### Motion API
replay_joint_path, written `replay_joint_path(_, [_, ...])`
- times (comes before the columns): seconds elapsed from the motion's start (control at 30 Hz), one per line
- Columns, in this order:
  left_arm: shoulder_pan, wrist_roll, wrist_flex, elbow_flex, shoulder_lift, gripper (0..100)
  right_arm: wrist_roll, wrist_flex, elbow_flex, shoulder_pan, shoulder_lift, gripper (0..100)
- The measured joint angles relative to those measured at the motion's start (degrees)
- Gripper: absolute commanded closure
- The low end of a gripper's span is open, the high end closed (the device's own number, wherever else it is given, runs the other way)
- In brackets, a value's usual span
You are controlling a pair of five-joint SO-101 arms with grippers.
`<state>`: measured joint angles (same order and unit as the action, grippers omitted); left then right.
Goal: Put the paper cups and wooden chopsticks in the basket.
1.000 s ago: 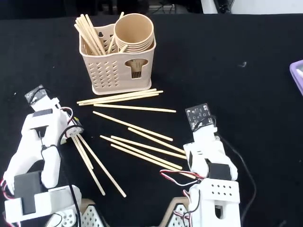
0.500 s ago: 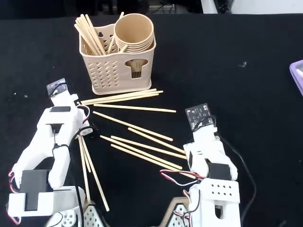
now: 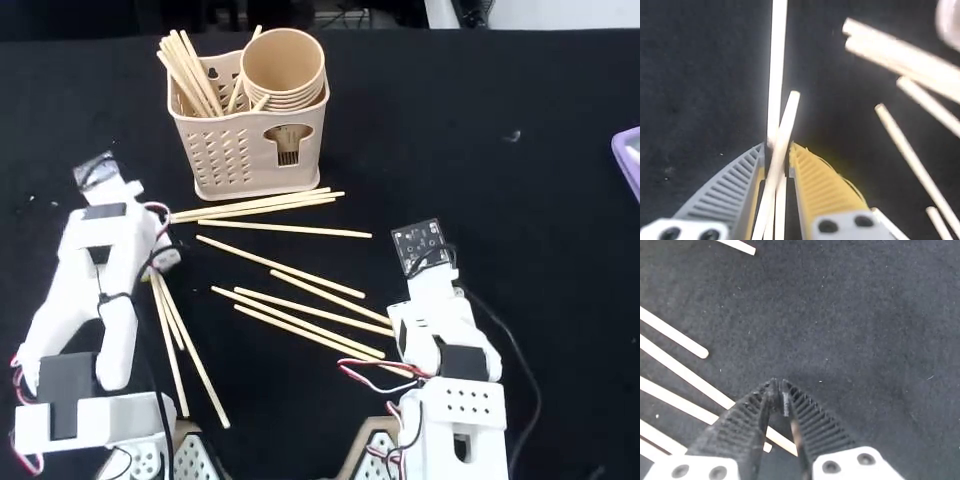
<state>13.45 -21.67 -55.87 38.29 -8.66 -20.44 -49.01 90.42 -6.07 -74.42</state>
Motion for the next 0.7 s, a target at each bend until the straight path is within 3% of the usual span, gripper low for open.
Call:
replay_joint_path(0.17, [0.5,0.0,-1.4,-1.8,0.4,81,0.0,0.0,0.0,0.0,0.0,98.6])
replay_joint_path(0.53, [1.1,0.0,-1.4,3.4,0.4,81,0.0,0.0,0.0,0.0,0.0,98.6])
replay_joint_path(0.7, [2.5,0.0,-1.0,5.6,0.4,89,0.0,0.0,0.0,0.0,0.0,98.6])
